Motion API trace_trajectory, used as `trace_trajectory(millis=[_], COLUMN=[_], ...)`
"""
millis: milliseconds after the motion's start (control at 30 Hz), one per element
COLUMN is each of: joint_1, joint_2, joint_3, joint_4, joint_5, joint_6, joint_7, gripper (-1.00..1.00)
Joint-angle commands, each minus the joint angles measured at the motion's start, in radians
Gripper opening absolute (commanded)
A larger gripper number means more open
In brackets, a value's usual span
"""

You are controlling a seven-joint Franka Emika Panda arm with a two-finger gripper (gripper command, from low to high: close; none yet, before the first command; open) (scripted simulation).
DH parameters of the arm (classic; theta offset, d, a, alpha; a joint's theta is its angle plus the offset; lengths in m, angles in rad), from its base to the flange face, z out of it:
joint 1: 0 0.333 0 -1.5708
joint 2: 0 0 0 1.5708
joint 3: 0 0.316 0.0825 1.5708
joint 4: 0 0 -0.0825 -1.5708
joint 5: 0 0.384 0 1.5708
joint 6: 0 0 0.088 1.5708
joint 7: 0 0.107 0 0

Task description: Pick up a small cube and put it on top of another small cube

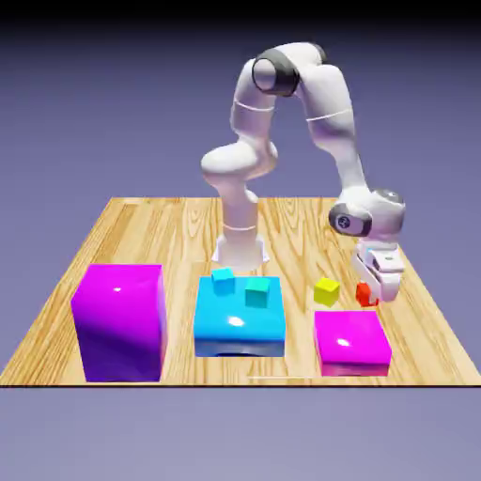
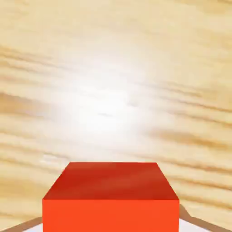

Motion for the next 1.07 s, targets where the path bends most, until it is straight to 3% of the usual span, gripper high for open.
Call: trace_trajectory(millis=[0, 667, 900, 933, 1033], joint_1=[-0.033, -0.67, -0.673, -0.673, -0.672], joint_2=[-0.036, -0.737, -0.56, -0.56, -0.62], joint_3=[-0.016, -0.331, -0.345, -0.345, -0.34], joint_4=[-0.013, -0.269, -0.351, -0.351, -0.324], joint_5=[0.005, 0.116, 0.105, 0.105, 0.109], joint_6=[-0.023, -0.477, -0.219, -0.219, -0.306], joint_7=[0.023, 0.465, 0.466, 0.466, 0.466], gripper=[-1.0, -1.0, -1.0, 1.0, 1.0])
